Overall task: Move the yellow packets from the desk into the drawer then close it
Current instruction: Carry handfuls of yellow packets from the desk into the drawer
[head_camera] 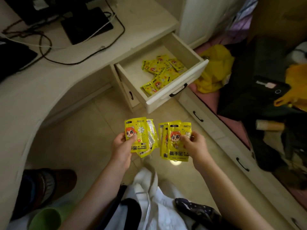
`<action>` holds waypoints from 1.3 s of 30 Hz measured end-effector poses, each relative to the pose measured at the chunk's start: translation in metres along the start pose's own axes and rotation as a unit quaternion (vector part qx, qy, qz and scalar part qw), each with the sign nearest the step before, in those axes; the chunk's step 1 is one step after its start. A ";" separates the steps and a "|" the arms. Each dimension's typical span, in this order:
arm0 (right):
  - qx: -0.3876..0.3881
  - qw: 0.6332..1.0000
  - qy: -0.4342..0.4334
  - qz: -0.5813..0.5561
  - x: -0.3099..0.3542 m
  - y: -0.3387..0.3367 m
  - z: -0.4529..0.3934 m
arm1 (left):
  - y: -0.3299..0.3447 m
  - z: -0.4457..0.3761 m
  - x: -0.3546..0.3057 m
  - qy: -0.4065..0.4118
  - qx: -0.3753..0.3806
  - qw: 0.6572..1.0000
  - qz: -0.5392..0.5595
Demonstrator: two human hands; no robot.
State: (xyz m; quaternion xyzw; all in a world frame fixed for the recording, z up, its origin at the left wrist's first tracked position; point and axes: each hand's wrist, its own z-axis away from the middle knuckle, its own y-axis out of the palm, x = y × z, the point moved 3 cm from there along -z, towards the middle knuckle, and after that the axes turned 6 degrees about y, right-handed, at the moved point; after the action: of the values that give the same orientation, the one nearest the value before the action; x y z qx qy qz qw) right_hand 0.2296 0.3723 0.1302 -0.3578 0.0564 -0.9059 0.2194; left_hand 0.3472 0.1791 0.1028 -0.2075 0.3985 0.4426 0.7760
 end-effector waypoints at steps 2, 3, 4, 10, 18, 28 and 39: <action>-0.010 1.000 0.004 -0.011 0.010 -0.011 -0.017 | 0.021 -0.012 -0.007 0.000 0.011 1.000 -0.012; -0.013 1.000 0.005 -0.015 0.017 -0.015 -0.025 | 0.030 -0.019 -0.010 -0.001 0.014 1.000 -0.017; -0.016 1.000 0.005 -0.019 0.025 -0.018 -0.034 | 0.038 -0.027 -0.013 -0.002 0.016 1.000 -0.019; -0.013 0.999 -0.010 -0.030 0.093 -0.014 -0.091 | 0.087 -0.086 -0.041 -0.008 0.022 0.999 -0.035; -0.013 1.000 -0.016 0.004 0.179 -0.011 -0.169 | 0.147 -0.160 -0.088 -0.018 0.012 0.999 -0.025; 0.019 0.996 -0.032 0.077 0.250 -0.021 -0.253 | 0.203 -0.216 -0.102 -0.077 -0.042 0.995 0.053; 0.136 0.953 -0.064 0.261 0.326 -0.016 -0.345 | 0.265 -0.242 -0.094 -0.102 -0.166 0.968 0.156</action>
State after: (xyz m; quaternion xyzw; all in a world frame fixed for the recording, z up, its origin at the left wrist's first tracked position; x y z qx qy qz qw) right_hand -0.2193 0.2246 0.0829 -0.3543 0.0098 -0.7913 0.4982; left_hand -0.0110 0.1046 0.0417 -0.2221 0.2659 0.6372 0.6884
